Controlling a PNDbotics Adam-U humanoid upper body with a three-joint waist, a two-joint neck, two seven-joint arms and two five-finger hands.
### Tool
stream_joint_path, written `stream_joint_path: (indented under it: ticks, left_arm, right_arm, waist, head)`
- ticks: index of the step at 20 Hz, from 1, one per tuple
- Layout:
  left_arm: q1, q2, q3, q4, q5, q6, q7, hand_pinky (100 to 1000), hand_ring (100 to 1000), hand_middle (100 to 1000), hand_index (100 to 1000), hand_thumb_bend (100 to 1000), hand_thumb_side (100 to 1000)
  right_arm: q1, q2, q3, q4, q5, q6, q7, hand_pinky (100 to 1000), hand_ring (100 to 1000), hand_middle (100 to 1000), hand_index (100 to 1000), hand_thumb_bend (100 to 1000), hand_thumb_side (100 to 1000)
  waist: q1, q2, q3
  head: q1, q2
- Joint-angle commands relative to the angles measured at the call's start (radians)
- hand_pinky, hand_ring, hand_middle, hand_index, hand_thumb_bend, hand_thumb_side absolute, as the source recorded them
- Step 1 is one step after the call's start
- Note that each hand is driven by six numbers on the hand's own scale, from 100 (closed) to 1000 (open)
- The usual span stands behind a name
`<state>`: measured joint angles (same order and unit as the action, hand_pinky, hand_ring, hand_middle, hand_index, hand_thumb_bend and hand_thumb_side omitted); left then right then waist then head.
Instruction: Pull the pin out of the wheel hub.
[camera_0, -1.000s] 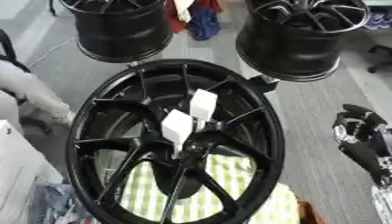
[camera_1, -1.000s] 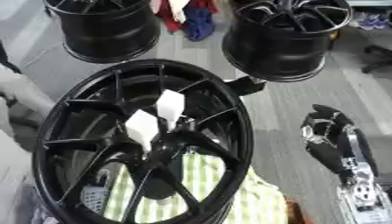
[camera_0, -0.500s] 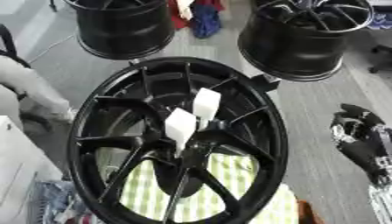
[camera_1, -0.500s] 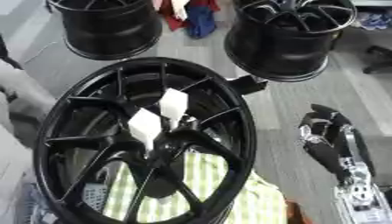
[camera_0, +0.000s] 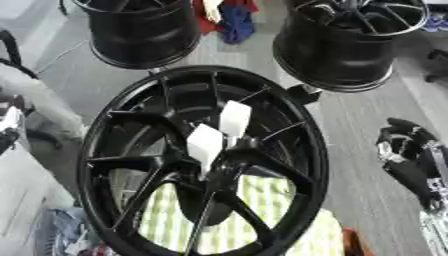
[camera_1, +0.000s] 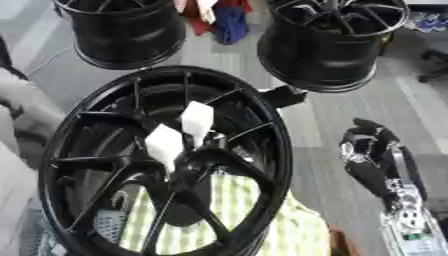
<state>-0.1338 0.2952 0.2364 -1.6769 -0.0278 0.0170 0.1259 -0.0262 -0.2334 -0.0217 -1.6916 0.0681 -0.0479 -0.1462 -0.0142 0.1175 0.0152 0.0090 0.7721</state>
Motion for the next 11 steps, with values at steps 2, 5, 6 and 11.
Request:
stream_joint_path:
  ticks: [2, 5, 6, 11]
  left_arm:
    - [-0.011, -0.002, -0.005, -0.026, 0.003, 0.007, -0.008, 574, 600, 631, 762, 294, 283]
    - [-0.014, -0.011, -0.004, -0.024, 0.017, 0.007, -0.012, 573, 600, 629, 761, 293, 282]
    - [-0.015, -0.011, -0.004, -0.025, 0.021, 0.006, -0.013, 573, 599, 629, 761, 294, 281]
    - [-0.018, -0.019, -0.001, -0.027, 0.026, 0.004, -0.009, 571, 596, 625, 759, 295, 283]
  right_arm:
    - [-0.007, -0.015, -0.005, -0.016, -0.001, -0.001, -0.001, 678, 596, 653, 792, 100, 213]
    - [-0.009, -0.015, -0.004, -0.017, -0.001, -0.002, 0.000, 678, 596, 653, 792, 100, 212]
    - [-0.009, -0.016, -0.004, -0.017, -0.001, -0.002, 0.001, 678, 596, 653, 792, 100, 212]
    - [-0.009, -0.016, -0.005, -0.018, -0.001, -0.002, 0.000, 678, 596, 653, 792, 100, 215]
  waist:
    - [0.002, -0.011, 0.002]
    - [0.001, -0.011, 0.004]
    - [0.001, -0.011, 0.005]
    - [0.002, -0.012, 0.007]
  head:
    - [-0.002, -0.002]
    - [-0.002, -0.002]
    - [-0.002, -0.002]
    - [-0.003, -0.002]
